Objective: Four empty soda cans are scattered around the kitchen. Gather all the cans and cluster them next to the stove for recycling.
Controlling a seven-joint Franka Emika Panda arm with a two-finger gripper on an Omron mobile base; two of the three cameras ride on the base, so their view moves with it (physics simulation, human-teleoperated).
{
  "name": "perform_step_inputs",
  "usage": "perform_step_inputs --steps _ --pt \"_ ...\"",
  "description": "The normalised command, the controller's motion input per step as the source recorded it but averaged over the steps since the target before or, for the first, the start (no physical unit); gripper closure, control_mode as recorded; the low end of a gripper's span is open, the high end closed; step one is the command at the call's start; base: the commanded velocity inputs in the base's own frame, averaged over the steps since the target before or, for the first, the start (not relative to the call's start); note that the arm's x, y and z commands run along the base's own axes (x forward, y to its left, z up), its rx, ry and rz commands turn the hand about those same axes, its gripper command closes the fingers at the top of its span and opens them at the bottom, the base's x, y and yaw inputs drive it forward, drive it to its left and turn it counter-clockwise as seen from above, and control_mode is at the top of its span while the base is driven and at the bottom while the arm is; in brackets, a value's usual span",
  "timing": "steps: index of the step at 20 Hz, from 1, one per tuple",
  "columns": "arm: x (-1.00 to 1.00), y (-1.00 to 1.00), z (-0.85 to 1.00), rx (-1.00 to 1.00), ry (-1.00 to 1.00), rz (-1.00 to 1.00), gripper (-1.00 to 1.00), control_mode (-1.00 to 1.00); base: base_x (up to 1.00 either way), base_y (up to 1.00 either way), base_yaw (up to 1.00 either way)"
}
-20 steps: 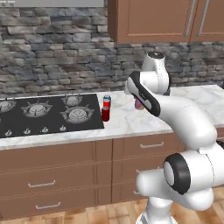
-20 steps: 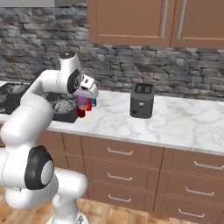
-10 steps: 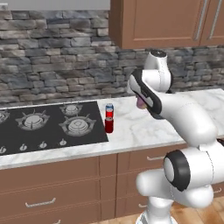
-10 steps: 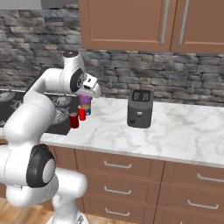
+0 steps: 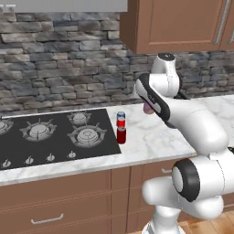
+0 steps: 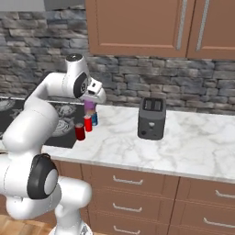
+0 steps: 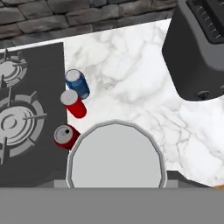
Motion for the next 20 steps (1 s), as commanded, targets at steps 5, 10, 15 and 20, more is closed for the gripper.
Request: perform_step_inputs --steps 5,10,15,20 --pt "0.0 0.0 0.0 0.0 0.0 0.0 1.0 1.0 0.31 0.11 0.0" --pt "0.0 0.0 -0.24 0.02 0.02 0.0 1.0 -1.0 0.0 0.0 0.01" --pt "0.0 0.11 -0.98 0.0 0.08 0.04 1.0 -1.0 0.0 0.0 0.0" --pt "0.01 0.1 -0.73 0.0 0.03 0.04 1.0 -1.0 0.0 0.0 0.0"
